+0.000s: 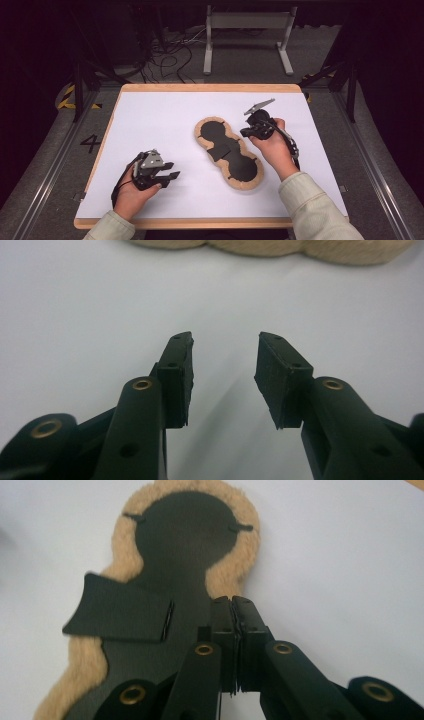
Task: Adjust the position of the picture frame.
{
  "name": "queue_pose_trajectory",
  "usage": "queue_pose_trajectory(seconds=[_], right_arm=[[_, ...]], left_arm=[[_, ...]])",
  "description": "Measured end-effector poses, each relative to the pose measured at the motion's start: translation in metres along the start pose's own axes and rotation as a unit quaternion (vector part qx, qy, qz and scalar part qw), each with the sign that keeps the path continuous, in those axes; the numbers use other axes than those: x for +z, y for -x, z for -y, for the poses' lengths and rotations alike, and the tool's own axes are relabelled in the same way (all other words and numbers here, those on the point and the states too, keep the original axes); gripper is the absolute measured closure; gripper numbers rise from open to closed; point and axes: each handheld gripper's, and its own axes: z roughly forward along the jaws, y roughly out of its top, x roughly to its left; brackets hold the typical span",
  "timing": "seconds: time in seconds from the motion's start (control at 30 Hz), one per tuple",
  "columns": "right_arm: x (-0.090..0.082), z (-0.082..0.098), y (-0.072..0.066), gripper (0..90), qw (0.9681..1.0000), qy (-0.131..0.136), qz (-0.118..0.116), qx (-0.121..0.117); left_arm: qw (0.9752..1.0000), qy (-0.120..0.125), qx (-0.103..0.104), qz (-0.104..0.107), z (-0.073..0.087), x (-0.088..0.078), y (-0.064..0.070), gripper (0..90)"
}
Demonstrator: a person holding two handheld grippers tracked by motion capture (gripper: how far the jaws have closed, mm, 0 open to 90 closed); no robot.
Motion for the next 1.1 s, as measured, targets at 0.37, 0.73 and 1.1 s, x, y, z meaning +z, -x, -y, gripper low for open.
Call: queue_pose_trajectory(seconds=[0.37,0.73,1.1], right_arm=[[0.058,-0.036,0.013,90.0,0.9992,-0.019,0.019,0.031],[0.095,-0.037,0.025,88.8,0.9950,-0.059,0.062,0.052],[0.105,-0.046,0.011,90.0,0.9979,-0.049,-0.004,0.042]], left_arm=[[0.9972,0.023,-0.070,-0.014,0.027,-0.019,-0.011,51.2],[0.9944,0.030,-0.094,-0.038,0.047,-0.034,-0.010,48.6],[0.9932,0.034,-0.103,-0.042,0.050,-0.037,-0.010,48.4]])
